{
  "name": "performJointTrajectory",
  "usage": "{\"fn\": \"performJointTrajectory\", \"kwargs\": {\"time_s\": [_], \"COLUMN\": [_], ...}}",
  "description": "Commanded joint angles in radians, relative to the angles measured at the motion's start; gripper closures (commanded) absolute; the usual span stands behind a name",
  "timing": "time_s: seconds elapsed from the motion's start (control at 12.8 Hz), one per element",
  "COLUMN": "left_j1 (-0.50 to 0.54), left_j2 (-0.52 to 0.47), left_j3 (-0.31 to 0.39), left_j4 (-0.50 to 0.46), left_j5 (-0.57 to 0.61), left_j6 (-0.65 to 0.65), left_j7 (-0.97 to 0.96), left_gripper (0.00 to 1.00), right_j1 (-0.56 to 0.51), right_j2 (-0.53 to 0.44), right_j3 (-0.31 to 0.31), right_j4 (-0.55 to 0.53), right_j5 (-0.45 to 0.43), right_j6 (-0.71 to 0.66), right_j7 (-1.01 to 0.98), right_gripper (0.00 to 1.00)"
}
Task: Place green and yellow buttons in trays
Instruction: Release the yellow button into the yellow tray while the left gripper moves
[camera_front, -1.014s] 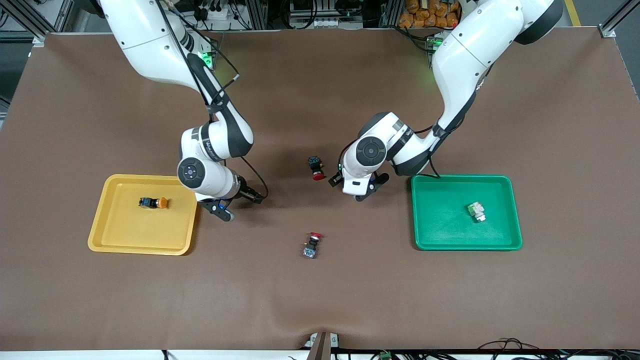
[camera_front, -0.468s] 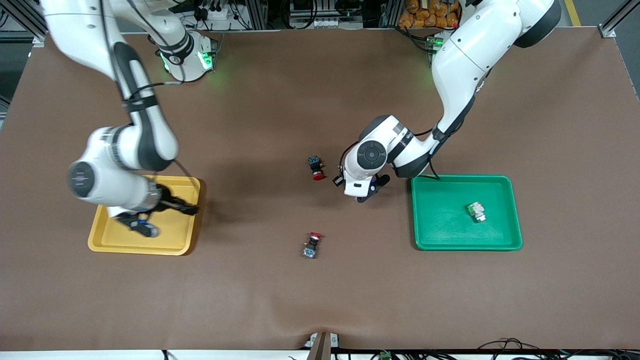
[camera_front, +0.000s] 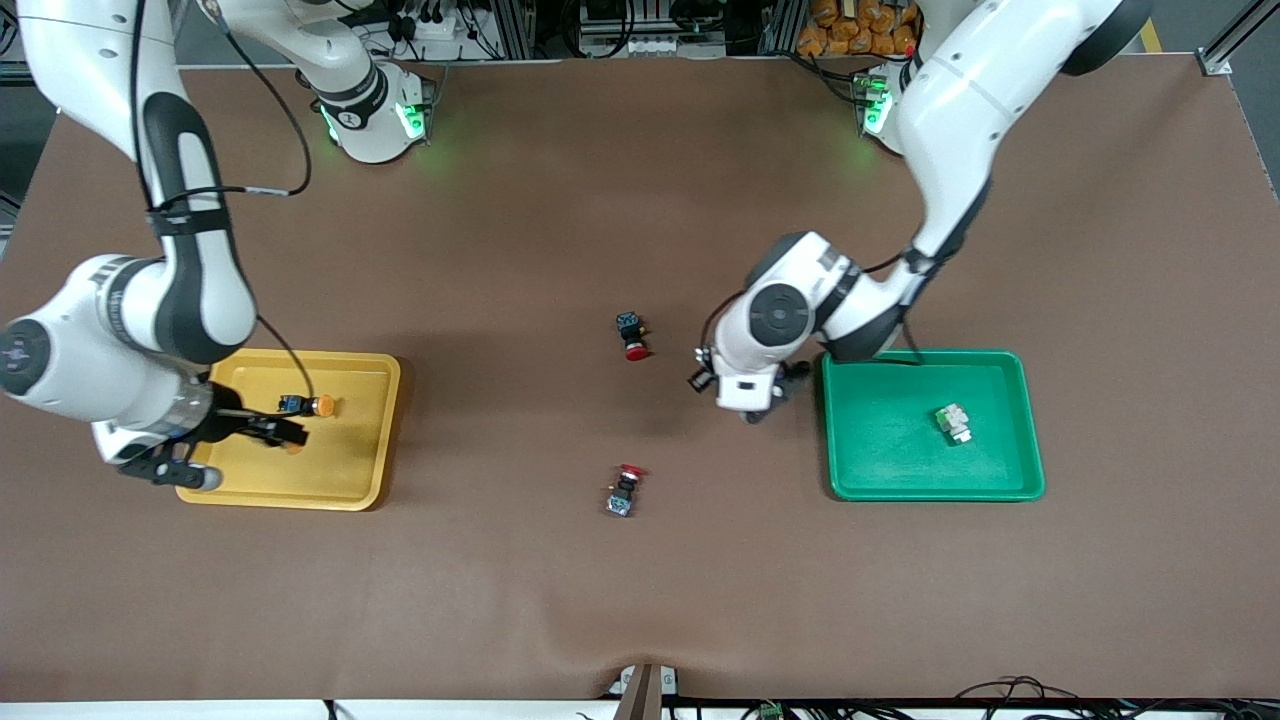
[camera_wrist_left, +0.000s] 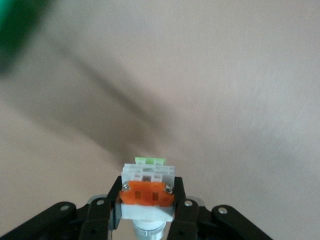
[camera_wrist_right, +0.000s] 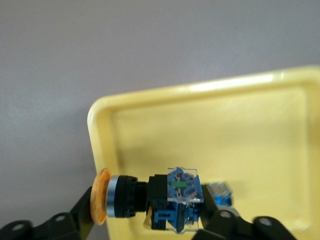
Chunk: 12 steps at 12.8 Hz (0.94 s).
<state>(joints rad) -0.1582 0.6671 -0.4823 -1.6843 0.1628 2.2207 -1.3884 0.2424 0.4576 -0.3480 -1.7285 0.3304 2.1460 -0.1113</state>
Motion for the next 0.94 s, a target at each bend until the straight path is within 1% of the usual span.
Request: {"fn": "performJointTrajectory", "kwargs": {"time_s": [0.0, 0.08, 0.23, 0.31, 0.47, 0.62, 0.7, 0.86], "left_j1": [0.071, 0.089, 0.149, 0.185, 0.232, 0.262, 0.269, 0.325], "left_j2": [-0.060, -0.061, -0.072, -0.073, -0.064, -0.049, -0.047, -0.028], "left_j3": [-0.002, -0.001, -0.001, -0.002, 0.001, 0.011, 0.016, 0.019], "left_j4": [0.021, 0.047, 0.051, 0.051, 0.046, 0.040, 0.035, 0.023], "left_j5": [0.014, 0.014, 0.014, 0.014, 0.014, 0.039, 0.072, 0.119], "left_j6": [-0.076, -0.099, -0.111, -0.111, -0.113, -0.112, -0.111, -0.112], "left_j7": [0.087, 0.106, 0.199, 0.241, 0.323, 0.359, 0.362, 0.377], "left_gripper": [1.00, 1.00, 1.00, 1.00, 1.00, 1.00, 1.00, 1.00], "right_j1": [-0.021, -0.020, -0.018, -0.017, -0.008, -0.002, 0.000, -0.002], "right_j2": [0.023, 0.018, 0.004, -0.013, -0.071, -0.140, -0.176, -0.233], "right_j3": [0.009, 0.009, 0.007, 0.007, 0.009, 0.011, 0.011, 0.009], "right_j4": [0.058, 0.058, 0.057, 0.055, 0.050, 0.029, 0.021, 0.024], "right_j5": [-0.017, -0.017, -0.022, -0.040, -0.115, -0.187, -0.201, -0.208], "right_j6": [-0.017, -0.017, -0.020, -0.021, -0.066, -0.087, -0.119, -0.188], "right_j7": [-0.076, -0.076, -0.079, -0.079, -0.080, -0.082, -0.082, -0.080], "right_gripper": [0.00, 0.00, 0.00, 0.00, 0.00, 0.00, 0.00, 0.00]}}
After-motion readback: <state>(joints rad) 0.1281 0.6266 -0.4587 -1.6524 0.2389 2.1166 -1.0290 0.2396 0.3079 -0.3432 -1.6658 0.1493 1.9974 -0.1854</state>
